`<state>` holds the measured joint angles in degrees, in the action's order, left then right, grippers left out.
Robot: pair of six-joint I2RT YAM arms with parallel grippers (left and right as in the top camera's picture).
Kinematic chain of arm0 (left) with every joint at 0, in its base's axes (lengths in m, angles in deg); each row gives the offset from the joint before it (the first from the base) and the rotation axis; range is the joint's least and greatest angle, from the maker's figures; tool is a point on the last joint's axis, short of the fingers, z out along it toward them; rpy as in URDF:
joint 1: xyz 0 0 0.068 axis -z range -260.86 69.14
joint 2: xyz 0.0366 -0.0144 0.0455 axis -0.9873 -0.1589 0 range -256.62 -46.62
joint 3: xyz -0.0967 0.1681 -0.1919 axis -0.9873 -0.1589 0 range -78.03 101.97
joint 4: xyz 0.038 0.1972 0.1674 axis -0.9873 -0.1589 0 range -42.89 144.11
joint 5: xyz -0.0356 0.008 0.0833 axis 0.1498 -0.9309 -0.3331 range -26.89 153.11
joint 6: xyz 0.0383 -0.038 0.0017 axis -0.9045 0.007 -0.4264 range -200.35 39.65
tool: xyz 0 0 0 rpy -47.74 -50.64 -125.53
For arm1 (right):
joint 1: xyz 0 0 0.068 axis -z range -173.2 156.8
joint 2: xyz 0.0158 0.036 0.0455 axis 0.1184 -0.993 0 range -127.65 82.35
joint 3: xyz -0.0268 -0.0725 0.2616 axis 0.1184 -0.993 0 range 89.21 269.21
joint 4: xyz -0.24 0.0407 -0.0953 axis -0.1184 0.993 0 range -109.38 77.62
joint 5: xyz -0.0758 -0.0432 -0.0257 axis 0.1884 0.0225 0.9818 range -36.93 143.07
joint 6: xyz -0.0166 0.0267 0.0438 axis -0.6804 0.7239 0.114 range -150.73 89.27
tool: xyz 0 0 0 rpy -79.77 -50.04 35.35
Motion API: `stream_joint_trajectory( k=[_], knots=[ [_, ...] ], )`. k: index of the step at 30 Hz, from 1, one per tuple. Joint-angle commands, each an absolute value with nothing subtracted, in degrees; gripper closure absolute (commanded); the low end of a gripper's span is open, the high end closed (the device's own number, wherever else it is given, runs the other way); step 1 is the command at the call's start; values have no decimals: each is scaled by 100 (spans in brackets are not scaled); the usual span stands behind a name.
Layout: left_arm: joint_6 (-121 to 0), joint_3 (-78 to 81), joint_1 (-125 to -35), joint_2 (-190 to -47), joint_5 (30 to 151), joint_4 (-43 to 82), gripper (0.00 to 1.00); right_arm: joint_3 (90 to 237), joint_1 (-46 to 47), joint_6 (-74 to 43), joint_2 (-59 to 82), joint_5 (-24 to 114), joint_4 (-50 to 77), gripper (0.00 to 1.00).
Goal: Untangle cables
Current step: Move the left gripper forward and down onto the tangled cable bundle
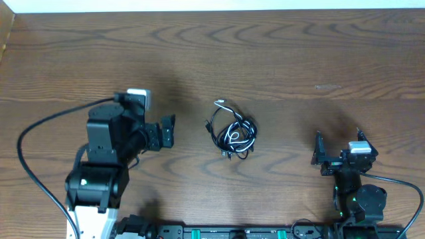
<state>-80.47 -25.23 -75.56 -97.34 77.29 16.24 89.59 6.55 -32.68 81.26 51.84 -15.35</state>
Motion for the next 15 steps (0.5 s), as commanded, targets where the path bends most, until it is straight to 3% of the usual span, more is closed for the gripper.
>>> stream_joint_trajectory(
  k=[1,8,15],
  knots=[
    [-8382,-2016,-7569,-10027,8275,1480,2,8953,585,-3314,8126,5251,-1506,1],
    [-9063,-1463,-7565,-10525,9602,1447,2,8953,585,-3314,8126,5249,-1506,1],
    [-9061,-1466,-7565,-10545,9611,1550,2,8953,585,-3314,8126,5251,-1506,1]
  ],
)
